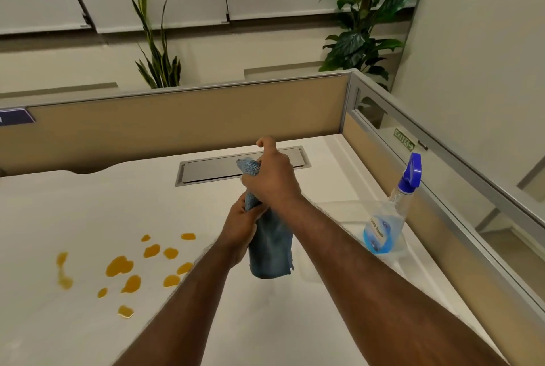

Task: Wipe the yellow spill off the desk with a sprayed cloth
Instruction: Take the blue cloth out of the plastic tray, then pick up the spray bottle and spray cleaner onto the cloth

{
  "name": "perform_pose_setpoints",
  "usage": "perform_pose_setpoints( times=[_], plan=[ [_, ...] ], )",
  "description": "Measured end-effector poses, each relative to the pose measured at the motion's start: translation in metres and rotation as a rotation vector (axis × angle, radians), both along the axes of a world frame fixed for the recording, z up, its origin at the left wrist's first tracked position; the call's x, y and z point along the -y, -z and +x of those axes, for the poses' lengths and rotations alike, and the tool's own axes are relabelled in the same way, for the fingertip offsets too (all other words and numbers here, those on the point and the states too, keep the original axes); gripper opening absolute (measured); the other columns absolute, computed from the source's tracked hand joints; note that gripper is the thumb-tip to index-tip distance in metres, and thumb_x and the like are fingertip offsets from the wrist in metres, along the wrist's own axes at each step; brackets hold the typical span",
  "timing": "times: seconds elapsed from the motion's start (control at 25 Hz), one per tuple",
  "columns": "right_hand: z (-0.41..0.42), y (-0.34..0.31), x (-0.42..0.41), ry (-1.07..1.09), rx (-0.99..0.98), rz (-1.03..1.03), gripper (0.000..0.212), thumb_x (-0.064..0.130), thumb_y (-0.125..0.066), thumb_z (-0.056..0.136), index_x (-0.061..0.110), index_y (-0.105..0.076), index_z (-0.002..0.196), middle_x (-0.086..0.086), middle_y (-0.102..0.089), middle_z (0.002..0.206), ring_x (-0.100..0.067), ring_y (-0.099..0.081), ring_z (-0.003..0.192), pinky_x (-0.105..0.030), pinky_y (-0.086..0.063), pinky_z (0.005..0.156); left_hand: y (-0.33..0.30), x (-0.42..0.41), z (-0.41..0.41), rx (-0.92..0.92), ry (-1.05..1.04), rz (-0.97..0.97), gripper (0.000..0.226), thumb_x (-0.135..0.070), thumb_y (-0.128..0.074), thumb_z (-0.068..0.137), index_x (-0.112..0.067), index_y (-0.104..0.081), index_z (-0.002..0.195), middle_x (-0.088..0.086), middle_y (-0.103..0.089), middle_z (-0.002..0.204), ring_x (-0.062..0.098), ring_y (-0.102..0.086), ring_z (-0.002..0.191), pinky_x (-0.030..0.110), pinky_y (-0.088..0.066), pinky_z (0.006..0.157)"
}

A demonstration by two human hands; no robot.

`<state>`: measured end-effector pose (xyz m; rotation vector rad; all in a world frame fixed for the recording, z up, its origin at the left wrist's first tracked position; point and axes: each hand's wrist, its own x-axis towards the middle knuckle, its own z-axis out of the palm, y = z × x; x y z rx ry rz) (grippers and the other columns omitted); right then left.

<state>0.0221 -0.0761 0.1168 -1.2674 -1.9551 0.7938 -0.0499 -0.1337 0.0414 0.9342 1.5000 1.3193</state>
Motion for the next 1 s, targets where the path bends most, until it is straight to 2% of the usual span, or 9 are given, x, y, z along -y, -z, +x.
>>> perform_pose_setpoints(
  times=[0.12,0.24,0.36,0.44,0.52,0.64,0.72,0.84,1.0],
  plan=[
    [0.010,0.005,-0.001,0.061,-0.182,0.028,0.049,0.035,-0.071,0.082,0.021,-0.046,0.122,0.000,-0.062,0.104,-0.018,-0.061,0.095,-0.037,-0.055,0.081,-0.001,-0.006,-0.006,0.173,-0.107,0.031,0.023,-0.029,-0.048,0.097,-0.021,-0.059,0.114,0.003,-0.070,0.109,0.021,-0.067,0.098,0.033,-0.055,0.082],
    [0.054,0.039,0.003,0.367,-0.273,0.477,0.033,0.033,-0.065,0.085,0.015,-0.052,0.110,-0.003,-0.060,0.095,-0.019,-0.056,0.089,-0.042,-0.050,0.078,0.001,-0.015,-0.021,0.443,-0.210,0.052,0.028,-0.030,-0.053,0.095,-0.013,-0.061,0.116,0.007,-0.071,0.111,0.024,-0.068,0.099,0.038,-0.055,0.078],
    [0.114,0.088,0.002,0.683,-0.250,0.719,0.043,0.031,-0.068,0.084,0.005,-0.048,0.111,-0.016,-0.053,0.106,-0.031,-0.053,0.099,-0.043,-0.045,0.083,0.003,-0.025,-0.034,0.565,-0.256,0.059,0.032,-0.031,-0.056,0.093,-0.012,-0.061,0.118,0.008,-0.071,0.110,0.025,-0.067,0.100,0.040,-0.055,0.075],
    [0.149,0.111,-0.005,0.854,-0.241,0.673,0.055,0.034,-0.072,0.080,0.004,-0.043,0.116,-0.020,-0.047,0.116,-0.037,-0.048,0.108,-0.048,-0.042,0.089,0.003,-0.030,-0.041,0.600,-0.255,0.064,0.031,-0.031,-0.056,0.093,-0.012,-0.061,0.117,0.007,-0.072,0.107,0.026,-0.067,0.100,0.041,-0.054,0.076],
    [0.173,0.119,-0.017,0.947,-0.274,0.496,0.070,0.040,-0.075,0.074,0.008,-0.037,0.124,-0.025,-0.044,0.125,-0.037,-0.044,0.117,-0.045,-0.039,0.094,0.003,-0.033,-0.046,0.631,-0.237,0.069,0.028,-0.031,-0.055,0.093,-0.013,-0.063,0.113,0.007,-0.074,0.105,0.026,-0.067,0.098,0.043,-0.054,0.079],
    [0.189,0.121,-0.041,0.828,-0.335,0.264,0.085,0.040,-0.080,0.073,0.007,-0.034,0.136,-0.023,-0.042,0.135,-0.031,-0.046,0.123,-0.038,-0.040,0.096,0.004,-0.036,-0.051,0.664,-0.209,0.073,0.028,-0.032,-0.054,0.093,-0.014,-0.064,0.112,0.007,-0.074,0.105,0.027,-0.067,0.099,0.044,-0.053,0.082],
    [0.193,0.123,-0.053,0.693,-0.400,0.171,0.076,0.035,-0.079,0.076,0.010,-0.037,0.135,-0.017,-0.050,0.132,-0.027,-0.054,0.117,-0.033,-0.045,0.092,0.005,-0.038,-0.053,0.668,-0.195,0.072,0.032,-0.035,-0.055,0.093,-0.013,-0.064,0.115,0.008,-0.074,0.107,0.028,-0.067,0.101,0.045,-0.052,0.084],
    [0.193,0.126,-0.062,0.651,-0.375,0.153,0.050,0.032,-0.070,0.085,0.005,-0.048,0.122,-0.019,-0.062,0.113,-0.027,-0.061,0.098,-0.028,-0.045,0.079,0.005,-0.040,-0.055,0.650,-0.178,0.069,0.035,-0.037,-0.055,0.092,-0.013,-0.064,0.116,0.008,-0.073,0.110,0.029,-0.066,0.104,0.045,-0.053,0.084],
    [0.193,0.123,-0.070,0.605,-0.361,0.136,0.034,0.034,-0.062,0.090,0.004,-0.053,0.105,-0.015,-0.061,0.091,-0.028,-0.062,0.086,-0.028,-0.049,0.071,0.005,-0.042,-0.057,0.610,-0.147,0.078,0.031,-0.035,-0.054,0.092,-0.015,-0.064,0.113,0.005,-0.074,0.107,0.027,-0.066,0.103,0.044,-0.052,0.085]
  ],
)
